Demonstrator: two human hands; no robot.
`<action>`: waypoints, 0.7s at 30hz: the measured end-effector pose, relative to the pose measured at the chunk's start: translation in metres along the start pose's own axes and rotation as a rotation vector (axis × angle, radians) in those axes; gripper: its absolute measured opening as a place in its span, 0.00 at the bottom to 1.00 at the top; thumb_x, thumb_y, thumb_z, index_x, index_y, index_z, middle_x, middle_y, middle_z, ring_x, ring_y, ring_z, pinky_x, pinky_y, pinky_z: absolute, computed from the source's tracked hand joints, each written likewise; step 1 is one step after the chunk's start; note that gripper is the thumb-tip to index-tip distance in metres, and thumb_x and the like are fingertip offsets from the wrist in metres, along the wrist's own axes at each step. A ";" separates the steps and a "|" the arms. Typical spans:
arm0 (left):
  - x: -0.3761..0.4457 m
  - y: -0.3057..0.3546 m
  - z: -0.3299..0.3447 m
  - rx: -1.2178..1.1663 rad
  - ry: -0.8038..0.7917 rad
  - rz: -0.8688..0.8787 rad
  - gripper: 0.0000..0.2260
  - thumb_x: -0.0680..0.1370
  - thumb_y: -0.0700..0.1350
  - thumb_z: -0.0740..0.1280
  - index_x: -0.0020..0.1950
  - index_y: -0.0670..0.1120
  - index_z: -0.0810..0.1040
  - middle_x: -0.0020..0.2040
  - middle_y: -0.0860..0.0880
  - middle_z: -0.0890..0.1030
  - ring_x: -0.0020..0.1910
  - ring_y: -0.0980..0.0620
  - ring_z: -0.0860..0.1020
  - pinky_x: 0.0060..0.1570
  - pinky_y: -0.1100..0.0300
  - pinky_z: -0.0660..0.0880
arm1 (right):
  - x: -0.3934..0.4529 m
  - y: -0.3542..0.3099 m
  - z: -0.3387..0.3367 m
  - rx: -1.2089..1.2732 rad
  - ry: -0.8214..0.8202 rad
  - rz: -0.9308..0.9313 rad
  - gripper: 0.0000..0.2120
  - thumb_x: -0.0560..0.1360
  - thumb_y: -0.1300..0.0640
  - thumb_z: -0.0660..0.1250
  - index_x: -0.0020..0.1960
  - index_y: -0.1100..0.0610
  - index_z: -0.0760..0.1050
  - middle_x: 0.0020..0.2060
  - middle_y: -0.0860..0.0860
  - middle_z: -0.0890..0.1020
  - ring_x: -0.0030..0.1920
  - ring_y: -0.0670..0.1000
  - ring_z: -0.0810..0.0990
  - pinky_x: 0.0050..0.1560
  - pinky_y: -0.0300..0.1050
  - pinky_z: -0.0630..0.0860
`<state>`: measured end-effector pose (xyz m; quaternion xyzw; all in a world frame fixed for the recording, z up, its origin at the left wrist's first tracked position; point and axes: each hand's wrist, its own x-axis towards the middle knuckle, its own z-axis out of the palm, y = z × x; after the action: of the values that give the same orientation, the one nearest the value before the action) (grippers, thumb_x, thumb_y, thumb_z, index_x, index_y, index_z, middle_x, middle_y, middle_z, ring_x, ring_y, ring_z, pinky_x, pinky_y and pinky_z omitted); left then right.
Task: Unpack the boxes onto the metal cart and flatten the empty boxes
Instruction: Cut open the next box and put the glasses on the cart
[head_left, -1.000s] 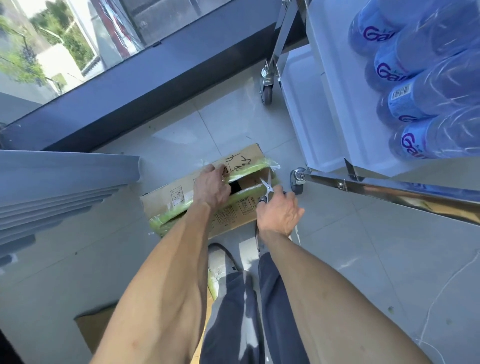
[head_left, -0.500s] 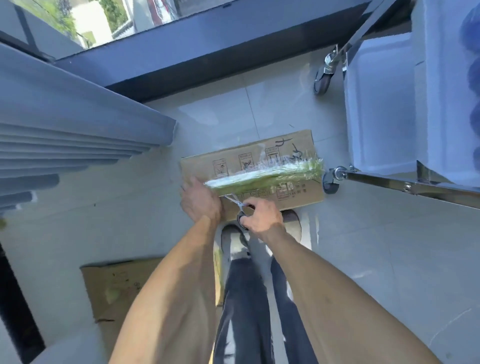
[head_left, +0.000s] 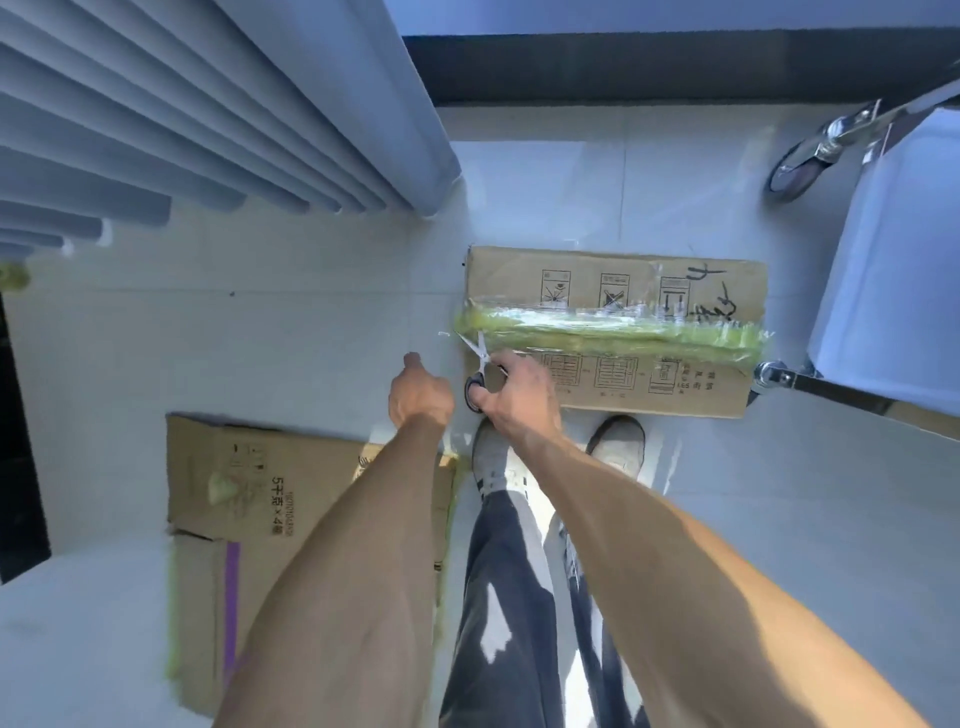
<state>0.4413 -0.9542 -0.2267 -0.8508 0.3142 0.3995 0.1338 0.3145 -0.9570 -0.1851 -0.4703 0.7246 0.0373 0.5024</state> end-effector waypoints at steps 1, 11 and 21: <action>0.001 -0.004 0.002 -0.013 -0.024 0.001 0.21 0.80 0.37 0.57 0.73 0.43 0.65 0.62 0.38 0.77 0.60 0.38 0.76 0.52 0.54 0.72 | 0.002 -0.004 0.003 -0.009 0.011 0.013 0.22 0.73 0.52 0.70 0.66 0.54 0.74 0.46 0.52 0.77 0.48 0.53 0.75 0.48 0.44 0.68; 0.003 -0.013 0.013 -0.106 -0.081 -0.011 0.22 0.79 0.37 0.57 0.74 0.45 0.66 0.62 0.38 0.77 0.59 0.37 0.76 0.52 0.53 0.73 | 0.009 -0.011 0.014 -0.044 0.150 0.054 0.12 0.75 0.65 0.66 0.56 0.55 0.77 0.35 0.51 0.78 0.38 0.53 0.78 0.42 0.39 0.73; -0.005 0.021 0.015 -0.276 -0.266 0.046 0.18 0.83 0.55 0.58 0.67 0.46 0.74 0.64 0.42 0.77 0.61 0.41 0.75 0.58 0.54 0.73 | -0.001 -0.013 -0.016 0.829 -0.093 0.330 0.10 0.72 0.71 0.71 0.47 0.58 0.83 0.47 0.60 0.85 0.36 0.51 0.79 0.29 0.38 0.75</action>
<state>0.4162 -0.9607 -0.2321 -0.7934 0.2554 0.5506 0.0472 0.3131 -0.9718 -0.1709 -0.1050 0.7205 -0.1555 0.6676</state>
